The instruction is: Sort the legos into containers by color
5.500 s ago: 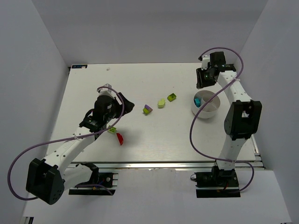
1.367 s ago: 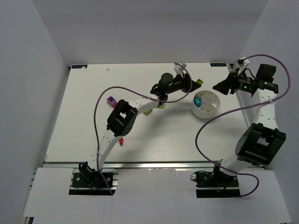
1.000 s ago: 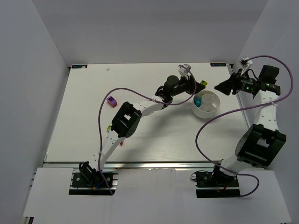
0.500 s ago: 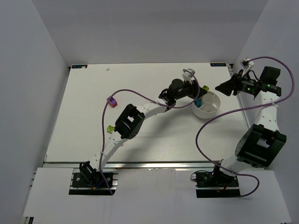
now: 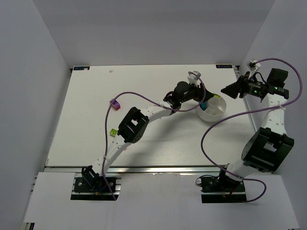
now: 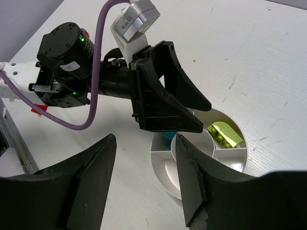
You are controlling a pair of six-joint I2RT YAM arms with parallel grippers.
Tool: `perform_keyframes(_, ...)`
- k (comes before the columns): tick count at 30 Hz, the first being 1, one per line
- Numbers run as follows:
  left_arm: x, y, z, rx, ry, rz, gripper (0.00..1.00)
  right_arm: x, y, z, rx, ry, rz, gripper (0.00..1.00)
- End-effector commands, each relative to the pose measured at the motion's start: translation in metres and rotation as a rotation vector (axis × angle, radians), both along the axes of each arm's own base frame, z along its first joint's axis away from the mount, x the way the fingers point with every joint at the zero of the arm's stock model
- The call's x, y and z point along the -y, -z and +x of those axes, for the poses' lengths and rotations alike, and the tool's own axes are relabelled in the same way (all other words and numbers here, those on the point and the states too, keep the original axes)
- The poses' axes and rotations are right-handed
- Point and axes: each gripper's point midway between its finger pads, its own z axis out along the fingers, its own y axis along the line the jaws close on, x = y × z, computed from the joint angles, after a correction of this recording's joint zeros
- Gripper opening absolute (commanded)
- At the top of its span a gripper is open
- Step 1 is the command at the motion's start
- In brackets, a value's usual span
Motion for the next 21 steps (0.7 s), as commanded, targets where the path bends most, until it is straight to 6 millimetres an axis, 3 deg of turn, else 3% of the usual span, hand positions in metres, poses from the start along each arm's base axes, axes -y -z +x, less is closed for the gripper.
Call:
perform_keyframes(1, 0.002, -0.046, 0.000, 0.063, -0.012, -0.052, 0.65, -0.004, -0.010, -0.007, 0.036, -0.018, 0.012, 0.58)
perform_keyframes(6, -0.009, -0.083, 0.009, 0.119, -0.072, -0.080, 0.65, -0.003, -0.008, -0.007, 0.040, -0.019, 0.000, 0.58)
perform_keyframes(7, -0.018, -0.104, 0.015, 0.137, -0.107, -0.101, 0.64, -0.003, -0.008, -0.007, 0.041, -0.023, -0.002, 0.58)
perform_keyframes(9, -0.032, -0.116, 0.022, 0.146, -0.143, -0.100, 0.62, -0.004, -0.008, -0.008, 0.061, -0.037, -0.016, 0.58)
perform_keyframes(10, -0.048, -0.144, 0.028, 0.167, -0.187, -0.120, 0.61, -0.004, -0.010, -0.008, 0.074, -0.045, -0.022, 0.58)
perform_keyframes(11, -0.058, -0.154, 0.031, 0.171, -0.207, -0.124, 0.59, -0.006, -0.010, -0.010, 0.073, -0.056, -0.025, 0.58)
perform_keyframes(12, -0.069, -0.142, 0.033, 0.148, -0.225, -0.094, 0.54, -0.008, -0.011, -0.011, 0.102, -0.075, -0.047, 0.58)
perform_keyframes(13, -0.085, -0.149, 0.040, 0.147, -0.255, -0.093, 0.51, -0.010, -0.011, -0.011, 0.114, -0.089, -0.058, 0.58)
perform_keyframes(14, -0.101, -0.177, 0.036, 0.167, -0.273, -0.114, 0.47, -0.013, -0.012, -0.016, 0.108, -0.105, -0.063, 0.58)
perform_keyframes(15, -0.114, -0.158, 0.035, 0.132, -0.290, -0.071, 0.39, -0.019, -0.011, -0.017, 0.152, -0.142, -0.101, 0.58)
perform_keyframes(16, -0.133, -0.160, 0.041, 0.123, -0.322, -0.061, 0.34, -0.023, -0.011, -0.019, 0.163, -0.164, -0.114, 0.58)
perform_keyframes(17, -0.152, -0.185, 0.033, 0.134, -0.338, -0.071, 0.29, -0.027, -0.010, -0.021, 0.178, -0.187, -0.131, 0.58)
perform_keyframes(18, -0.168, -0.184, 0.033, 0.116, -0.360, -0.055, 0.23, -0.041, -0.006, -0.029, 0.162, -0.231, -0.141, 0.59)
perform_keyframes(19, -0.192, -0.155, 0.036, 0.058, -0.398, 0.002, 0.17, -0.047, -0.003, -0.031, 0.214, -0.276, -0.190, 0.59)
perform_keyframes(20, -0.208, -0.143, 0.032, 0.006, -0.418, 0.044, 0.17, -0.055, 0.001, -0.036, 0.227, -0.313, -0.213, 0.59)
perform_keyframes(21, -0.230, -0.162, 0.022, 0.006, -0.448, 0.037, 0.17, -0.071, 0.008, -0.043, 0.234, -0.377, -0.246, 0.59)
